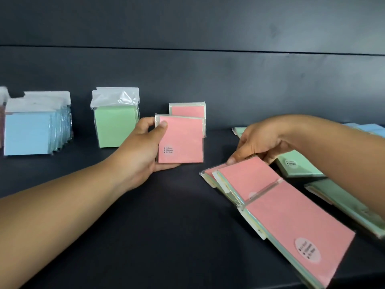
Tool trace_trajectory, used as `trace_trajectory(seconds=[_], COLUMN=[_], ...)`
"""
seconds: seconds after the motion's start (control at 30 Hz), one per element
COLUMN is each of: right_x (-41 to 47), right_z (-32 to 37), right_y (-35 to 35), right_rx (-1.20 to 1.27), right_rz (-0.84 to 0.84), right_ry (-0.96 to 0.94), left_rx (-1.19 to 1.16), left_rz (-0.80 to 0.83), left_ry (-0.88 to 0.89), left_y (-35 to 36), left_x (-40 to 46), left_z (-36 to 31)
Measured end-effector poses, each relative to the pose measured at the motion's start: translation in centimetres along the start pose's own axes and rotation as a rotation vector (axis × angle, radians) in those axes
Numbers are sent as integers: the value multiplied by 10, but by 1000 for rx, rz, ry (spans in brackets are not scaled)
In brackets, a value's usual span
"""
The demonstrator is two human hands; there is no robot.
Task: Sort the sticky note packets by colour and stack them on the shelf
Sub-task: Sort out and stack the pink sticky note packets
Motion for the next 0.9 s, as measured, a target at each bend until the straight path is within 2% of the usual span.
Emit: trace_trajectory(seconds=[0.2, 0.53, 0.67, 0.9], right_x=[1, -14, -12, -15], right_z=[16, 56, 61, 69], right_y=[2, 21, 24, 24], right_rx=[-28, -412, -365, -439], right_rz=[-53, -1, -27, -99], right_ry=[55, 68, 62, 79], left_rx=[-10, -30, -21, -17], left_rz=[-59, -96, -109, -107], left_ry=[26, 18, 2, -13], left_y=[-9, -23, -25, -25], left_x=[6, 10, 10, 11], left_z=[-8, -22, -22, -23])
Point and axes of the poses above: each hand's wrist, its own x-axis towards the middle knuckle, its own y-axis out of the palm, z = x × y, the point moved 4 cm from there along x, towards the middle knuckle, and after that the axes turned 12 degrees about -x, right-handed, at the moved point
